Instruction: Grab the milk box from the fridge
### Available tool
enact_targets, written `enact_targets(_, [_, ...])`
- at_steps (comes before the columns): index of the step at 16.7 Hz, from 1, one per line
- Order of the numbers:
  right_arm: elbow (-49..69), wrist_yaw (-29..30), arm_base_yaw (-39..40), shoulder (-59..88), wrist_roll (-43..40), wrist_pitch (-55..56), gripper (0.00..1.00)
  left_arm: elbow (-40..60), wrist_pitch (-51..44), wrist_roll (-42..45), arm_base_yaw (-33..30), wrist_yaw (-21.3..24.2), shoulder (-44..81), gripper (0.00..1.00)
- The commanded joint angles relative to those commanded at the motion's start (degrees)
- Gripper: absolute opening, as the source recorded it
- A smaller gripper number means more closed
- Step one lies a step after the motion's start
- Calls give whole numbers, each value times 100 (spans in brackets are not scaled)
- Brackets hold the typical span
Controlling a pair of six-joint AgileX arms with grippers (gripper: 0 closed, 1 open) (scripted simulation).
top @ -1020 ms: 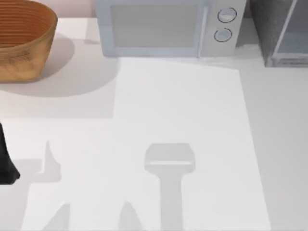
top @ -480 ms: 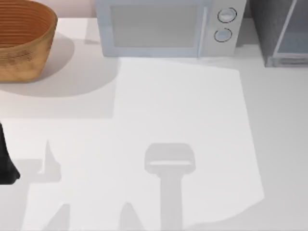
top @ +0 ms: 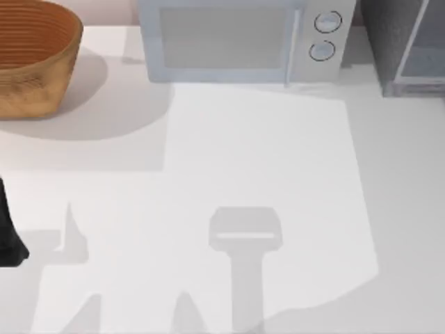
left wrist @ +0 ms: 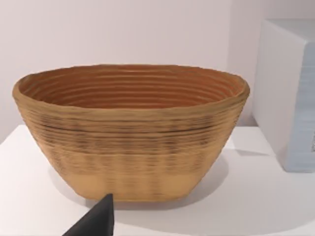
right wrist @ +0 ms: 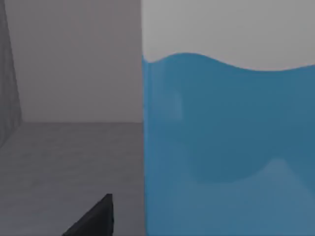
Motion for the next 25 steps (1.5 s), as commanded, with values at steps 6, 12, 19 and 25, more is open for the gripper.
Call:
enact_targets(6, [1149,198,188,550,-7,-574,100,0,0,0,0,0,0,100])
enact_targets(12, [1162,201,191,556,-7,-583,85,0,0,0,0,0,0,100])
enact_targets(19, [1162,201,191,556,-7,-583,32,0,0,0,0,0,0,100])
enact_targets(25, [1162,201,191,556,-7,-583,0,0,0,0,0,0,0,100])
